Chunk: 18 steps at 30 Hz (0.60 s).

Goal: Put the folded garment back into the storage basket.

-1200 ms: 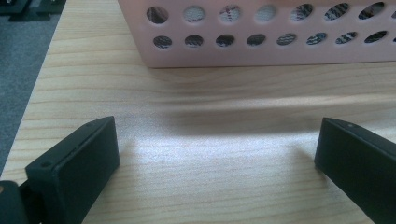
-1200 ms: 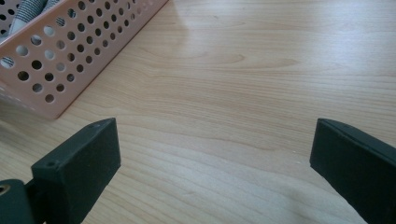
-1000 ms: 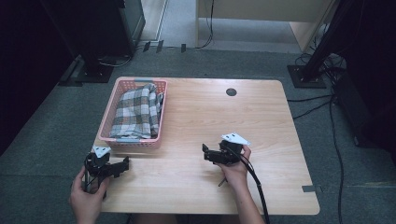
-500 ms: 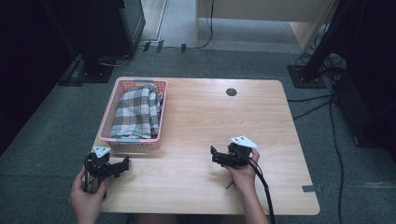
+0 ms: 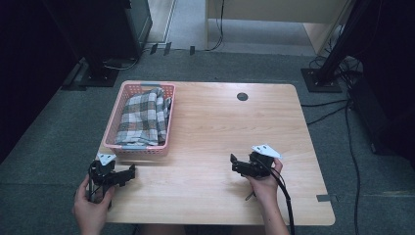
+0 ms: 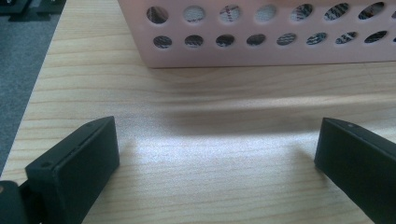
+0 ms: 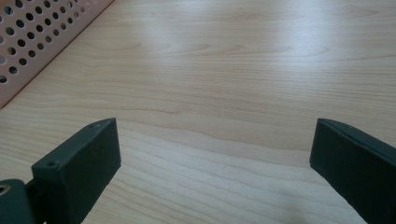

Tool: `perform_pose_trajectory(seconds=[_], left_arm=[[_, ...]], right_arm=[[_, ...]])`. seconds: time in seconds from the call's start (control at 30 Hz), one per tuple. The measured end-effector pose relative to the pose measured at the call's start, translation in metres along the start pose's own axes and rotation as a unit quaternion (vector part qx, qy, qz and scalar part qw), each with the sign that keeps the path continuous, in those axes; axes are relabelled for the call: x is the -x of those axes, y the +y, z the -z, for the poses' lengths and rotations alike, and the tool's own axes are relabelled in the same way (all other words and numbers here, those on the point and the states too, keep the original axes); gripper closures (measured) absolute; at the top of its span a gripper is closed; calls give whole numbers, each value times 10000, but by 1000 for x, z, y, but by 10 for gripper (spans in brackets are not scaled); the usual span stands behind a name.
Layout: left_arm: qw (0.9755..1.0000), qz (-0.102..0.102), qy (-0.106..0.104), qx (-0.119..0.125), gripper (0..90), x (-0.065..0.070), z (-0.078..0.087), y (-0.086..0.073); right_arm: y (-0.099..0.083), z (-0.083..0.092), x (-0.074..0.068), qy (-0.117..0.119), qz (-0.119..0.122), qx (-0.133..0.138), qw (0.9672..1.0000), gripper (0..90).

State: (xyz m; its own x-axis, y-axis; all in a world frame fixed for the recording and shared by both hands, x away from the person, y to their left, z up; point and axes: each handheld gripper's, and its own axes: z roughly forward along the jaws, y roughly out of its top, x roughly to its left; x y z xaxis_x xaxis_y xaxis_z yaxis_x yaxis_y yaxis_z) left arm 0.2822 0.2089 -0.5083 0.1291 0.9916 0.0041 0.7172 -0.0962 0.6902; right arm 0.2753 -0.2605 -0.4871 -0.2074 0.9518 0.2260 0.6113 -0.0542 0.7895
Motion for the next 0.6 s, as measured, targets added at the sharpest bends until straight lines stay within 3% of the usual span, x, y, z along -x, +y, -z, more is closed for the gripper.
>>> perform_pose_trajectory(seconds=[0.6], left_arm=[[10000, 1, 0, 4, 0, 0, 0, 0]], right_arm=[[-4, 29, 32, -195, -208, 109, 9995, 23]])
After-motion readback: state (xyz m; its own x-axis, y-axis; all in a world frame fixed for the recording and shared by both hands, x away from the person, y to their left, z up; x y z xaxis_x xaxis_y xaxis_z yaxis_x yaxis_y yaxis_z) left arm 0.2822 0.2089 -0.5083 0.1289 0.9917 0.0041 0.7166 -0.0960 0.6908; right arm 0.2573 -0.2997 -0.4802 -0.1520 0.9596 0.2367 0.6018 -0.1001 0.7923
